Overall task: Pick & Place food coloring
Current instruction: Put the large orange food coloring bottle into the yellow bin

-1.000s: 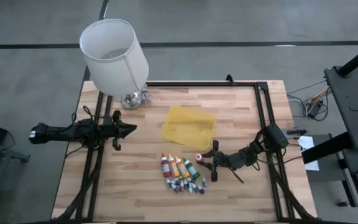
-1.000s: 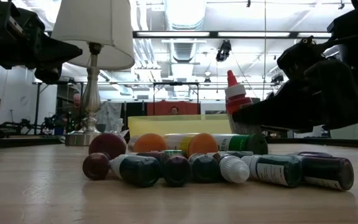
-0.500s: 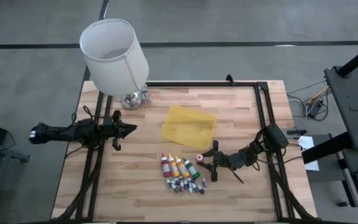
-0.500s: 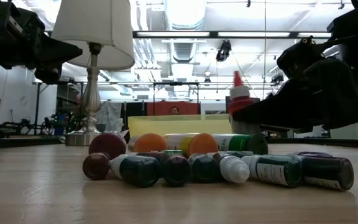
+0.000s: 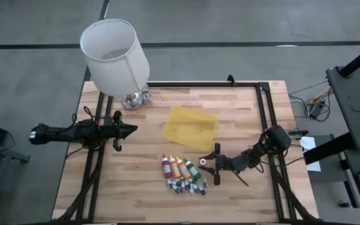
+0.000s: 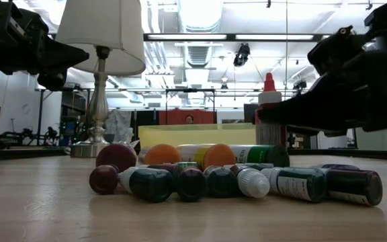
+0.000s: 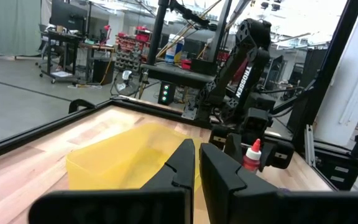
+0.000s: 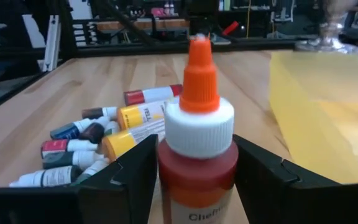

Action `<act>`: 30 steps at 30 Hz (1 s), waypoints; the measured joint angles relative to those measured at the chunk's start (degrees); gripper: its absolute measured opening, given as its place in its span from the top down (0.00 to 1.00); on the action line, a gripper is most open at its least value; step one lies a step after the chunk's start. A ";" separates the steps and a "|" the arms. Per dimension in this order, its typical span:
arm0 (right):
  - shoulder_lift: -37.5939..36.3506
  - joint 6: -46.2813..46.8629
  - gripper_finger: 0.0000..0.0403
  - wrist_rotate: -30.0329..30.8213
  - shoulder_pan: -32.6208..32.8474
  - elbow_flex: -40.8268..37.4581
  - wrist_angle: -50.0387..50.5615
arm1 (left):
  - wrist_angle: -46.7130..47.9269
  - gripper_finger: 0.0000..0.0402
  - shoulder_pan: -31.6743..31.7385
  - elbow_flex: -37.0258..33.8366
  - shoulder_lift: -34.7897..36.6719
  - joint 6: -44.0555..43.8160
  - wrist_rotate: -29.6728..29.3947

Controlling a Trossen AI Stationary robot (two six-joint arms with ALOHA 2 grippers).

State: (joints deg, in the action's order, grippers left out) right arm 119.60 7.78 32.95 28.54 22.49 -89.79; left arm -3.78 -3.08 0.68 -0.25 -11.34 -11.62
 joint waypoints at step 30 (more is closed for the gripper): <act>-2.08 -0.40 0.40 4.70 0.48 -0.24 -0.18 | 0.01 1.00 -0.01 0.00 0.00 0.01 -0.01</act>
State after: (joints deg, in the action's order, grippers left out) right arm 117.53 7.38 37.65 29.02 22.24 -89.97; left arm -3.77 -3.09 0.68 -0.25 -11.33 -11.63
